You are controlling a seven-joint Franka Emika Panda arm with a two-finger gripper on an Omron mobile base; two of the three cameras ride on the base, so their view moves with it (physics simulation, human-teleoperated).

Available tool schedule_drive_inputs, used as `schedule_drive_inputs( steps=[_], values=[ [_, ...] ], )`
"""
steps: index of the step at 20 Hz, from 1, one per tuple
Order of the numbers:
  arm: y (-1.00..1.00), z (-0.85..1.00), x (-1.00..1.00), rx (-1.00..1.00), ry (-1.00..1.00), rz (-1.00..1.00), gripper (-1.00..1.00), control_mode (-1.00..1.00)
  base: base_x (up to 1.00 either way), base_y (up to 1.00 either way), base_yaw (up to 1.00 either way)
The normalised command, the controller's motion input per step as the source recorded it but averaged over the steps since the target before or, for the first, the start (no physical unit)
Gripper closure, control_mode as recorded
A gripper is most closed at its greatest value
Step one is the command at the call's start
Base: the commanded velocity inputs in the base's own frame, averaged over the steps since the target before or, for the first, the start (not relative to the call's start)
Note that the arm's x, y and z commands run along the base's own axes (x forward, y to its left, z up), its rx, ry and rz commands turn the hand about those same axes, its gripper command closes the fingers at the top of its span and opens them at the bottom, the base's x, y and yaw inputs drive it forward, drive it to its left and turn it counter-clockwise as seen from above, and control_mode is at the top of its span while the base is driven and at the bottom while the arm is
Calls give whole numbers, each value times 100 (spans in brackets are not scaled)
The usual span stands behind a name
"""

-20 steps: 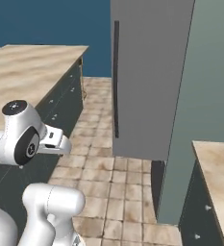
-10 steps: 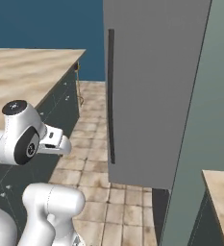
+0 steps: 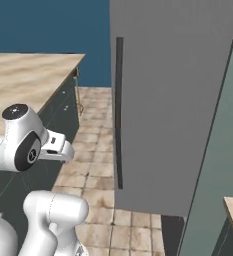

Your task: Gather the carrot and onion from the fridge and place them on a tray on the dining counter. Then gather the chicken drumstick and fish from the fridge and place them on the other tray.

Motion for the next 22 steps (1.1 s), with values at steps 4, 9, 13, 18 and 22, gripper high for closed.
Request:
schedule_drive_inputs(
  steps=[4,9,13,18,22],
  values=[
    [0,0,0,0,0,0,-100,100,44,33,-11],
    [0,0,0,0,0,0,-100,100,53,38,-15],
    [0,0,0,0,0,0,-100,100,56,42,-17],
    [0,0,0,0,0,0,-100,100,34,31,-25],
    [0,0,0,0,0,0,-100,100,28,31,-31]
  ],
)
